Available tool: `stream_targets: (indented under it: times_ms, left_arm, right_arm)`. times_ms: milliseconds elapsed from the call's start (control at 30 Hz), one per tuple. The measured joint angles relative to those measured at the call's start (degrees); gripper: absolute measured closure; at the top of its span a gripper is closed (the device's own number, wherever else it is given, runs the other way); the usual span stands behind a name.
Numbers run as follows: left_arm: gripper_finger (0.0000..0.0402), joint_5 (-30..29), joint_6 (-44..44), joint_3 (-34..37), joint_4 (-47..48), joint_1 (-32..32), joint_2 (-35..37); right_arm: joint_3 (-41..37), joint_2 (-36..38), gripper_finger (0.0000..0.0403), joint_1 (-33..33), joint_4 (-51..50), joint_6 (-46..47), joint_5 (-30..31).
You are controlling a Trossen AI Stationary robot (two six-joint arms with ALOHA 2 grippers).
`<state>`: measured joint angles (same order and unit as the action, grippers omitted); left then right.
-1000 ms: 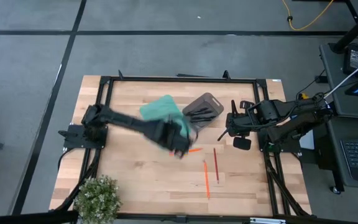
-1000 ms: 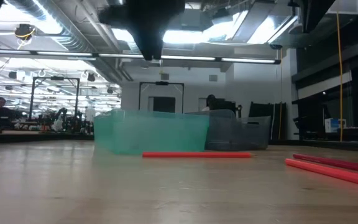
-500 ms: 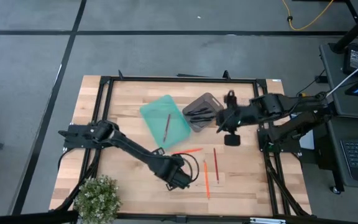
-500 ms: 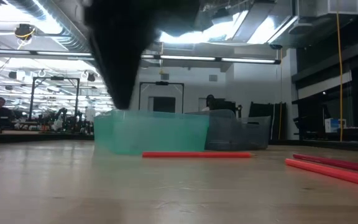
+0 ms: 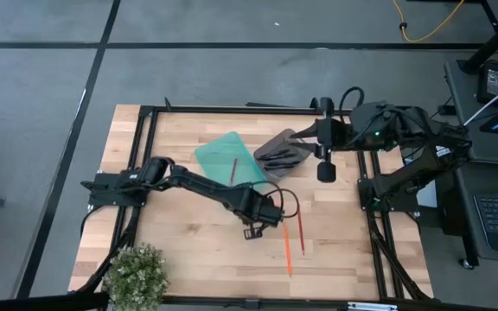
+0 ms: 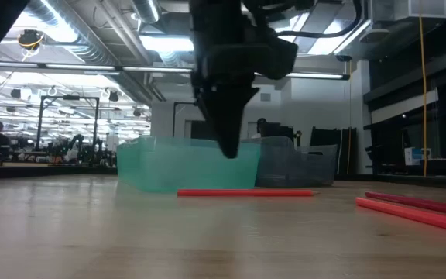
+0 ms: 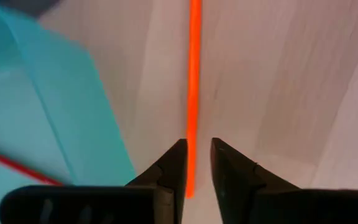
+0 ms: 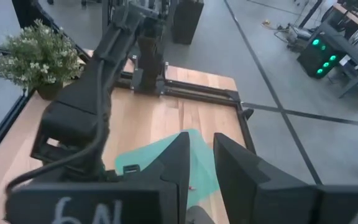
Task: Sort pens & pencils
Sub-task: Put the top orange pencil into the light blue bin
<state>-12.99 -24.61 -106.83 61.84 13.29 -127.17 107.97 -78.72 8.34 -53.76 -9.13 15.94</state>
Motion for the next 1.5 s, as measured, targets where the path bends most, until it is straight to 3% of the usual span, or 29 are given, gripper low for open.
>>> stream_targets:
  times_ms: [300, 467, 833, 1500]
  left_arm:
    - [0.0337, 0.8, 9.1, 0.0, -3.6, -4.0, 0.0]
    - [0.0337, 4.4, 11.6, -0.1, -6.9, -5.3, -1.0]
    - [0.0337, 8.4, 12.8, 0.0, -7.5, -5.5, -3.1]
    - [0.0329, 9.7, 10.1, 0.0, -7.8, -6.4, -3.8]
  right_arm:
    - [0.0, -0.5, 0.0328, -1.2, -3.2, -0.3, 2.0]
    - [0.0, -0.5, 0.0328, -3.3, -3.2, -0.6, 2.4]
    - [-0.1, -0.4, 0.0328, -6.8, -3.4, -3.2, 2.5]
    - [-0.1, -0.4, 0.0328, -7.1, -3.5, -1.6, 1.9]
